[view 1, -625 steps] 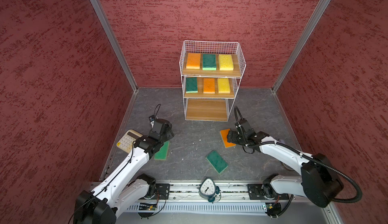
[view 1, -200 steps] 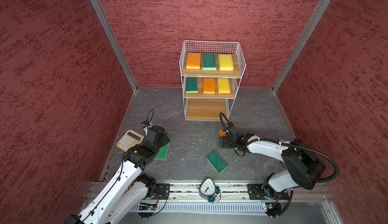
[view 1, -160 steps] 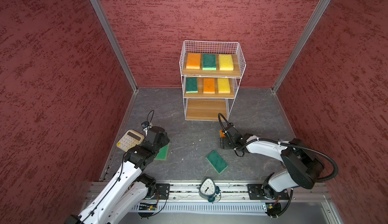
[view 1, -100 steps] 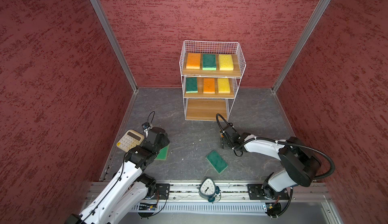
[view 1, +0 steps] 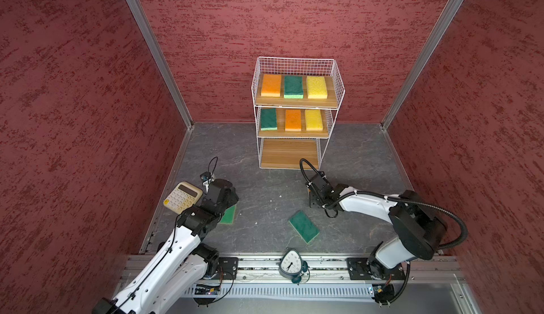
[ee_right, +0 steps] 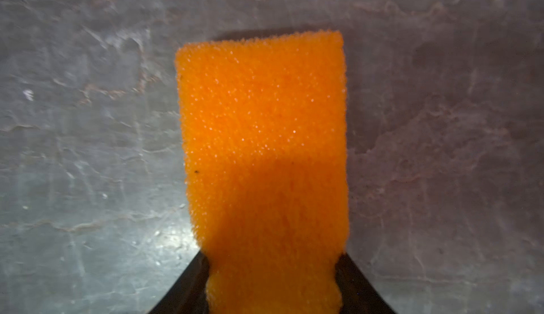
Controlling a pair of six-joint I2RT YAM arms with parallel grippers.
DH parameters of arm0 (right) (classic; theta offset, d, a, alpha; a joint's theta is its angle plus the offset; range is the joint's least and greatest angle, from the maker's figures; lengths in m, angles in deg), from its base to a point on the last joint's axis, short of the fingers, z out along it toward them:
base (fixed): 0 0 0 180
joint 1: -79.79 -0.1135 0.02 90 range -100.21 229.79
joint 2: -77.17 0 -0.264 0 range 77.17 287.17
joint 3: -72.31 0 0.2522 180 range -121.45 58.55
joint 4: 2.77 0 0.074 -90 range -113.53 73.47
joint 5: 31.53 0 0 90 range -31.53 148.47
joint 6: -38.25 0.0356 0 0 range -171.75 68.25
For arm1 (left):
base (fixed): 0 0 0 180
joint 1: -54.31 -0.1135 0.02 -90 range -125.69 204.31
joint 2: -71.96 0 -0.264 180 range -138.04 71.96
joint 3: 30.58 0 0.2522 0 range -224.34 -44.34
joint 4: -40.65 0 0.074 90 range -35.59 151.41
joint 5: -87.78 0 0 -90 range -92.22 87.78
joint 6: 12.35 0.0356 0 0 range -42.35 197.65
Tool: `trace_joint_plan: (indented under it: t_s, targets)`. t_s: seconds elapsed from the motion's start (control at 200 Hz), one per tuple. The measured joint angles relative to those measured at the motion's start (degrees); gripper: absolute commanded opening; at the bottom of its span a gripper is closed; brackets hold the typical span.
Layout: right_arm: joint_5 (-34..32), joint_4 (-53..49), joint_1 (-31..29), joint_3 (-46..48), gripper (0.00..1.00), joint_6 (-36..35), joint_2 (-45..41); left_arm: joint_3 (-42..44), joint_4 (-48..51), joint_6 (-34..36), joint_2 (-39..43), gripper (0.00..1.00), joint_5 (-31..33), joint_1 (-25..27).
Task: Place and organize the cleaning sponges onto the shelf
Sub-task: 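Lift and carry the orange sponge with the right gripper toward the bottom shelf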
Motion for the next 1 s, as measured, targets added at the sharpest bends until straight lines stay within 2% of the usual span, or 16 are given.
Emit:
trace_joint_plan:
  t_s: [0.185, 0.356, 0.606, 1.002]
  targets:
    - [-1.3, 1.4, 0.0, -7.3, 0.52, 1.6, 4.3, 1.4, -2.0, 1.0, 0.0, 0.64, 0.0, -0.4]
    - [-5.3, 4.0, -0.1, -12.3, 0.51, 2.5, 9.3, 3.1, -5.0, 1.8, 0.4, 0.64, -0.4, -1.4]
    - [-12.0, 8.2, 0.2, -14.6, 0.50, 1.7, 13.1, 3.9, -8.6, 3.8, 0.3, 0.64, -0.9, -2.7]
    - [-15.5, 17.8, 2.8, -14.6, 0.51, -4.2, 13.3, 5.9, -13.1, 5.9, -1.2, 0.63, -1.2, -4.2]
